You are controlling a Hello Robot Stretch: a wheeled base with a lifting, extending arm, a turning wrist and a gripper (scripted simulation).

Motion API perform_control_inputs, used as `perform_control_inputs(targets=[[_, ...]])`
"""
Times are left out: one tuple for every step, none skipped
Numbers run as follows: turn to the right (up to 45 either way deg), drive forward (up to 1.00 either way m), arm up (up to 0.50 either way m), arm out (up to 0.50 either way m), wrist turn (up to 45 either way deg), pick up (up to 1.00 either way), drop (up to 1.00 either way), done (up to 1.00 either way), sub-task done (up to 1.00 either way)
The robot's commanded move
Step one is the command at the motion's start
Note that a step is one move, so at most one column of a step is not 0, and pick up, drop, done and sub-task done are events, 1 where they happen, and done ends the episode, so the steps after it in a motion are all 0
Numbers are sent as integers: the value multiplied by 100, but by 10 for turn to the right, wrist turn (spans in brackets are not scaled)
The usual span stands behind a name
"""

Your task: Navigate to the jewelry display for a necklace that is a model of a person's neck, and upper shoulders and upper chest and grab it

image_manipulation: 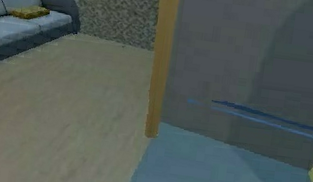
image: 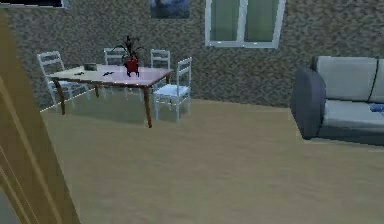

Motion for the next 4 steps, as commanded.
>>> perform_control_inputs(targets=[[0,100,0,0,0,0,0,0,0],[-450,0,0,0,0,0,0,0,0],[-270,0,0,0,0,0,0,0,0],[0,100,0,0,0,0,0,0,0]])
